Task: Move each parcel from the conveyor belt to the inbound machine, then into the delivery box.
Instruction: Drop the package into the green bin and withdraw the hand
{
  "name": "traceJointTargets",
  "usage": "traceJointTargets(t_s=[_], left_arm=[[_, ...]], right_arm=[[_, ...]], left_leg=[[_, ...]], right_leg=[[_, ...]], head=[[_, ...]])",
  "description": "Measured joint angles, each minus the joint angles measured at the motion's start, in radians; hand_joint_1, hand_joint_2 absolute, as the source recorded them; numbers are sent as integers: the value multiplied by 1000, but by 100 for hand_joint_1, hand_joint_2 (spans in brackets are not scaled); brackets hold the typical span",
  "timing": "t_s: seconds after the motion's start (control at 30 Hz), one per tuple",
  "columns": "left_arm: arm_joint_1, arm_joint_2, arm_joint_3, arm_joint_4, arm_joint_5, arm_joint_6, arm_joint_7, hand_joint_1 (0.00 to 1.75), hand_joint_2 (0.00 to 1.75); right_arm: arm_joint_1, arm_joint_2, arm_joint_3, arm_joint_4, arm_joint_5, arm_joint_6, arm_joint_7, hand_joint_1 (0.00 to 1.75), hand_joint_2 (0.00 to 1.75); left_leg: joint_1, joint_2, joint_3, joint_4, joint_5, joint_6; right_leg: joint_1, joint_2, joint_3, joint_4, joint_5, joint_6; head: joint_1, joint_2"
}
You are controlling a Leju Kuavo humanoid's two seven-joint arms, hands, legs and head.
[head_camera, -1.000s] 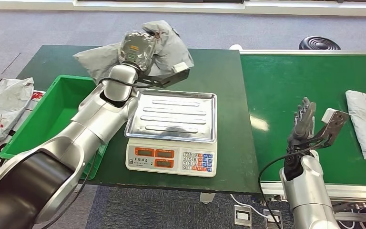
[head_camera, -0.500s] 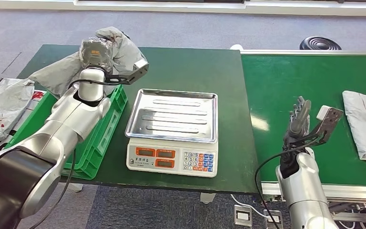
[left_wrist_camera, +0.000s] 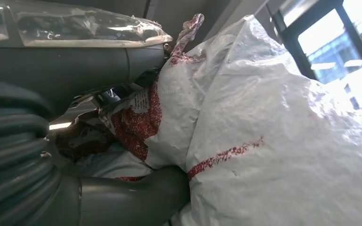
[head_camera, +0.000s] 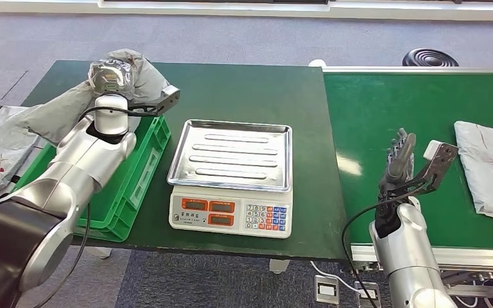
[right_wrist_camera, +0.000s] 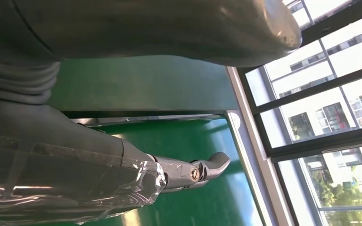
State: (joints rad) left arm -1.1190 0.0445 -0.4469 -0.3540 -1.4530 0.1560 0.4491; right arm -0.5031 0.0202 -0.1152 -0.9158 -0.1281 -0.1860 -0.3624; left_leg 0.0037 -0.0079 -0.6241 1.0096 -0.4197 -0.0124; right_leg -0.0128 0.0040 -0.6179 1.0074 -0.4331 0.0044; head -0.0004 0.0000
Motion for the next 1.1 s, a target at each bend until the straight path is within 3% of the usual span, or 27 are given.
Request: traceJointTargets(t_s=[0.33,0.47,0.7,1.1], left_arm=[[0,30,39,40,-26,-249,85,175,175],[0,34,53,46,-27,-285,96,5,175],[7,27,98,47,-27,-191,87,0,175],[10,28,163,44,-25,-108,62,0,175]], right_arm=[[32,0,4,-9,-4,-17,-3,0,0],[73,0,-1,-54,8,-22,6,0,0],[128,-4,-16,-122,12,-15,24,0,0],[107,-5,-16,-126,25,-7,31,0,0]], left_leg=[[1,0,0,0,0,0],[1,-1,0,0,0,0],[1,0,0,0,0,0],[1,0,0,0,0,0]], right_leg=[[0,0,0,0,0,0],[0,-1,0,0,0,0],[0,0,0,0,0,-1],[1,0,0,0,0,-1]], head=[[0,0],[0,0],[0,0],[0,0]])
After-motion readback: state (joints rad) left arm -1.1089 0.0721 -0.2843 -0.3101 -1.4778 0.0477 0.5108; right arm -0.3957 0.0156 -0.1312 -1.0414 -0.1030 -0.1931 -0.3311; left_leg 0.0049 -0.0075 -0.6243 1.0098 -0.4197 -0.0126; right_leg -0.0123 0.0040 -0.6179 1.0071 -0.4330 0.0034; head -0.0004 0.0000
